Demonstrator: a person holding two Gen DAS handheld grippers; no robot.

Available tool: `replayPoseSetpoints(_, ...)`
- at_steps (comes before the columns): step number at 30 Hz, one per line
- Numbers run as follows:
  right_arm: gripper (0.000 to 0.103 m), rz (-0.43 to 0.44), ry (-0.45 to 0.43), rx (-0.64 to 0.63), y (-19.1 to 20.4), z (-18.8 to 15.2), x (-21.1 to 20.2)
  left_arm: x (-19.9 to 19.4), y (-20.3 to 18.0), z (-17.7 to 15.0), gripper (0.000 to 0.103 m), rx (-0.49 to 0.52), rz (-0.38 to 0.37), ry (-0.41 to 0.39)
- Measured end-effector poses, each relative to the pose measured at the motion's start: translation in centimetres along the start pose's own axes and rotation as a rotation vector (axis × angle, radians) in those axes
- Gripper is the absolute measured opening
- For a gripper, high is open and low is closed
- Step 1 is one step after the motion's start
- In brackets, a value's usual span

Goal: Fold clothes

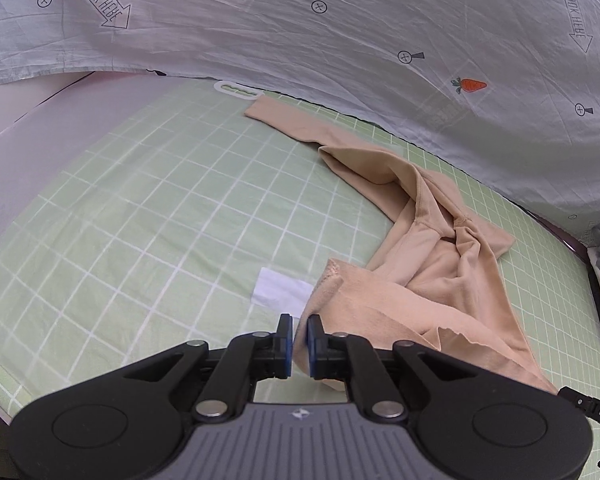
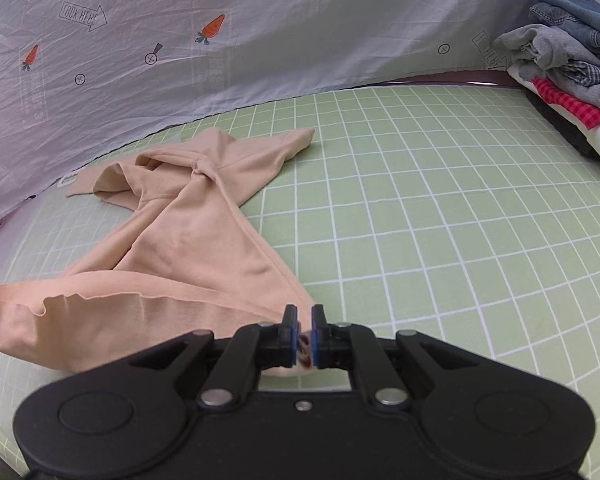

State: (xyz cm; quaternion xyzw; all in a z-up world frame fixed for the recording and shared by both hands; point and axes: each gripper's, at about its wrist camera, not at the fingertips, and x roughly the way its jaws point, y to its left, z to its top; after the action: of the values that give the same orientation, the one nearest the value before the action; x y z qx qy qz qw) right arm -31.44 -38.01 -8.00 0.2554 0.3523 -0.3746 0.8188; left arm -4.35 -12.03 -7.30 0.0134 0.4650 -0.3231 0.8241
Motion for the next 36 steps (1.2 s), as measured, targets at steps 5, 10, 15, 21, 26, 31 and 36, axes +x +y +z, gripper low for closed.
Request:
replayPoseSetpoints(5, 0.007, -0.012, 0.066, 0.007, -0.7, -1.7, 0.1, -0.1, 0.2, -1.2, 0.011, 0.004, -0.008, 0.036)
replayPoseSetpoints(10, 0.009, -0.013, 0.093, 0.003, -0.7, -2.7, -0.2, -0.1, 1.3, -2.3, 0.012, -0.015, 0.033, 0.081)
replayPoseSetpoints(15, 0.012, -0.015, 0.102, 0.003, -0.6, -3.0, -0.2, -0.7, 3.1, -2.6, 0.011, -0.069, 0.075, 0.085)
replayPoseSetpoints(21, 0.044, -0.014, -0.008, 0.039, -0.6, -1.3, -1.6, -1.5, 2.3, -0.3, 0.025, -0.080, 0.045, 0.029)
replayPoseSetpoints(26, 0.055, -0.050, -0.003, 0.062, -0.9, 0.6, 0.2, 0.3, 0.9, 2.4, 0.037, -0.059, 0.011, 0.025)
replayPoseSetpoints(31, 0.055, -0.098, 0.078, 0.039, -0.8, 1.0, 3.5, 4.0, -2.0, 4.1, 0.052, 0.034, -0.015, 0.124)
replayPoseSetpoints(36, 0.055, -0.113, 0.111, -0.022, -0.1, 0.0, 4.3, 6.9, -4.7, 3.4, 0.054, 0.134, 0.006, 0.209)
